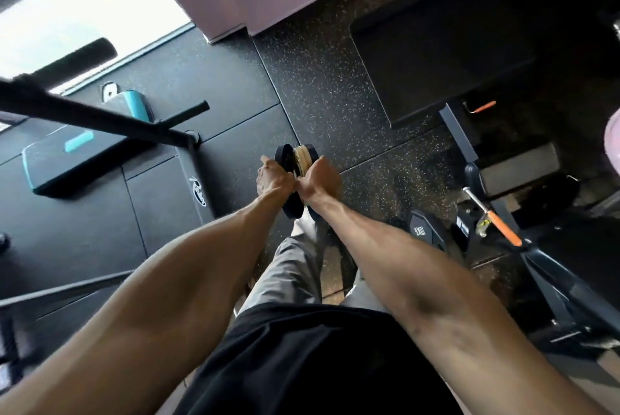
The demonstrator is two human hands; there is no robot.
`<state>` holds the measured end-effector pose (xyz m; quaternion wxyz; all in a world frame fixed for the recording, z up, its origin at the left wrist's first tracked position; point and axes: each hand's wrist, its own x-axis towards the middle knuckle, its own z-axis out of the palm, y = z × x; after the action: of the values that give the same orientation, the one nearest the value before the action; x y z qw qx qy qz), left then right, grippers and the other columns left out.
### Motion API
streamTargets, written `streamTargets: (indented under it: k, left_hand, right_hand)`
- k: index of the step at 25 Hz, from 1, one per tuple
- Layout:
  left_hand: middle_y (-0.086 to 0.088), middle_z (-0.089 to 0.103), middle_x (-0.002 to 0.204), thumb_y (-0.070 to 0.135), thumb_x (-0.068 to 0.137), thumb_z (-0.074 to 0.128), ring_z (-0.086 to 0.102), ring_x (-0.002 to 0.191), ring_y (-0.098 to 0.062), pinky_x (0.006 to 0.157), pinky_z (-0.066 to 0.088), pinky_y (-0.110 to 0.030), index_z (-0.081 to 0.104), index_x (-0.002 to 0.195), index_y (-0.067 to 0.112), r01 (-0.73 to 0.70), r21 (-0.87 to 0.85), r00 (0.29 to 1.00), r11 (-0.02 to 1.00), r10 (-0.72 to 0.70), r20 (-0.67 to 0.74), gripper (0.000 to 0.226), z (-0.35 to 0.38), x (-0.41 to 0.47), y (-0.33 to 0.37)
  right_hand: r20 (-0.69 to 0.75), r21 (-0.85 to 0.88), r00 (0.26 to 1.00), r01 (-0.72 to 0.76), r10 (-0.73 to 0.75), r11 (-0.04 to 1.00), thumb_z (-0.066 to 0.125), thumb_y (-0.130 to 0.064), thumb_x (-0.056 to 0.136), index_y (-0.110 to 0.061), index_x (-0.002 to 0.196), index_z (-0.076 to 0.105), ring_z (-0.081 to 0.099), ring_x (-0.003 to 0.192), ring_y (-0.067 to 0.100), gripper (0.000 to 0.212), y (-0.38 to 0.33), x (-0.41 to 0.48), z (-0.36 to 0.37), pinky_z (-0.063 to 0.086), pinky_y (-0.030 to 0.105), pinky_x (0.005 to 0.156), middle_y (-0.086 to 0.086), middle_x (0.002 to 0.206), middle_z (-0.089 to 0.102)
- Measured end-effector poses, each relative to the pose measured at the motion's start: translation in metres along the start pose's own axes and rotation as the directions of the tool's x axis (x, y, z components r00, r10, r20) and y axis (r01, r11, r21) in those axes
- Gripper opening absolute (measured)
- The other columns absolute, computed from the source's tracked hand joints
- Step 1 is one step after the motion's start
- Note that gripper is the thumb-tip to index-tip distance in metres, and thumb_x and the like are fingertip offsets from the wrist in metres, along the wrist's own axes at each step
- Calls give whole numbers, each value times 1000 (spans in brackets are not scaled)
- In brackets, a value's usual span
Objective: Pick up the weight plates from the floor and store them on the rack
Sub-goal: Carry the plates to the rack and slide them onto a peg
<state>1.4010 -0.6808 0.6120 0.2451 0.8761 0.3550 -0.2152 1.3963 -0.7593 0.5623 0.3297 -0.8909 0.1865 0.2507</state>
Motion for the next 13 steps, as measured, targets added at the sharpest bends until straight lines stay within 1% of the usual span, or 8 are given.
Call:
streamTargets:
  k: [4, 6, 9, 11, 13]
  left_hand:
    - [-23, 58, 125, 2, 86, 57, 56, 119, -39, 99, 45, -43, 41, 127, 1, -8, 30, 996, 1000, 5, 90, 45, -7, 69, 48]
    - [-23, 60, 122, 3, 85, 57, 58, 115, -40, 97, 46, -46, 42, 125, 2, -15, 11, 994, 1000, 14, 110, 43, -19, 99, 65]
    - [-22, 62, 118, 2, 84, 54, 59, 112, -39, 93, 47, -45, 44, 121, 3, -20, -23, 996, 1000, 22, 86, 38, -42, 136, 83]
    - [-22, 63, 116, 2, 85, 52, 60, 109, -38, 89, 47, -44, 45, 119, 5, -20, -59, 999, 998, 23, 47, 34, -61, 156, 90]
    - [-20, 65, 112, 5, 87, 54, 62, 105, -37, 85, 47, -42, 45, 116, 7, -18, -84, 1000, 996, 18, -1, 30, -79, 173, 97]
  right_hand:
    - [14, -16, 997, -79, 79, 997, 70, -31, 83, -4, 122, 51, 64, 111, 37, 51, -35, 70, -9, 51, 40, 88, 18, 122, 64]
    - [0, -41, 996, -87, 87, 995, 68, -29, 81, -3, 121, 51, 66, 108, 38, 50, -60, 99, -17, 52, 41, 86, 19, 121, 65]
    - [-5, -143, 1000, -31, 31, 989, 66, -28, 81, -5, 119, 51, 67, 103, 38, 47, -98, 135, -25, 53, 40, 81, 18, 118, 66]
    - [-1, -188, 1000, 22, -23, 982, 65, -27, 82, -6, 119, 51, 67, 100, 38, 46, -126, 157, -31, 53, 39, 79, 17, 117, 67]
    - [9, -229, 997, 80, -80, 970, 65, -28, 82, -4, 120, 52, 68, 100, 38, 46, -154, 177, -38, 54, 39, 78, 18, 117, 67]
